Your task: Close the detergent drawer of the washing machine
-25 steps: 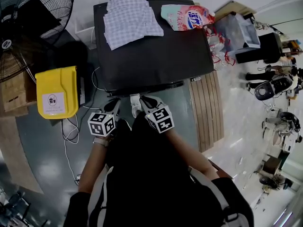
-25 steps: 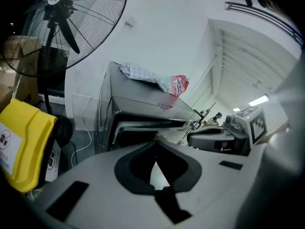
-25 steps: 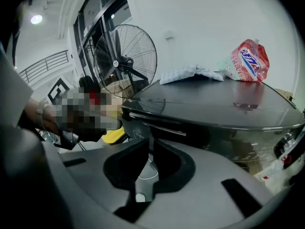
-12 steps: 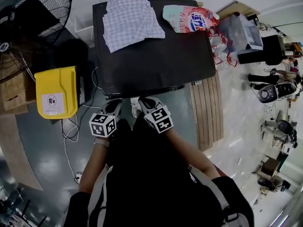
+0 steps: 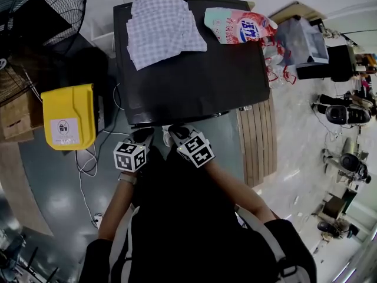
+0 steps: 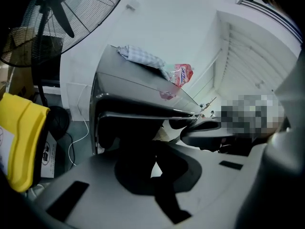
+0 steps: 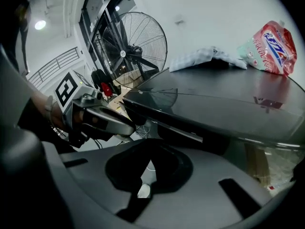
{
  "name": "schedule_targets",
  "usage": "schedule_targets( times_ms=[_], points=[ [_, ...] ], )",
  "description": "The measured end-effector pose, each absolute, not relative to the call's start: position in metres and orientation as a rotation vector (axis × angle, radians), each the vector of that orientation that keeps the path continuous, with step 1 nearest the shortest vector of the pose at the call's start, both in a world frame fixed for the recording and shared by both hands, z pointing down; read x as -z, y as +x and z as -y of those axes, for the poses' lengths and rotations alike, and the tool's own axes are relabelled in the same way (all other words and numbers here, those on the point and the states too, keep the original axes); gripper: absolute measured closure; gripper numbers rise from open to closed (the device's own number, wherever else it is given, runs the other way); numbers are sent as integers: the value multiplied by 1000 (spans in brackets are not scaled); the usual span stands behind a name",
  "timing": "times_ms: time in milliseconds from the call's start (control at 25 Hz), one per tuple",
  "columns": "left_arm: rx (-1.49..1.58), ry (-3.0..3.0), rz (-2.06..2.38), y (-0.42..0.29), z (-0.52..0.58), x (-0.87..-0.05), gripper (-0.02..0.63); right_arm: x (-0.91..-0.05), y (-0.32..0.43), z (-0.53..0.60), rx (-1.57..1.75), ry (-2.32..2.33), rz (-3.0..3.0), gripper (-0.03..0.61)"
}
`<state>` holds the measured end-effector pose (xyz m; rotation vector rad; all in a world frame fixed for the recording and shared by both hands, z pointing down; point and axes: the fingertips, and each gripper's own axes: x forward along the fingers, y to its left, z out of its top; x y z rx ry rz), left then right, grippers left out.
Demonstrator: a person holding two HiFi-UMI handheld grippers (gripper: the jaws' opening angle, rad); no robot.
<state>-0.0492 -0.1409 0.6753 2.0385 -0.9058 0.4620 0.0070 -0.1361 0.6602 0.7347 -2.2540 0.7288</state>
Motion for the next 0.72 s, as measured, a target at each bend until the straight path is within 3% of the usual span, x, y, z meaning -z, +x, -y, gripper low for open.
schedule_targets(
  times_ms=[720],
  points=[
    [-469,2036,884,-47,158,-676,603,-658,-1,150,-710,677,2269,563]
  ],
)
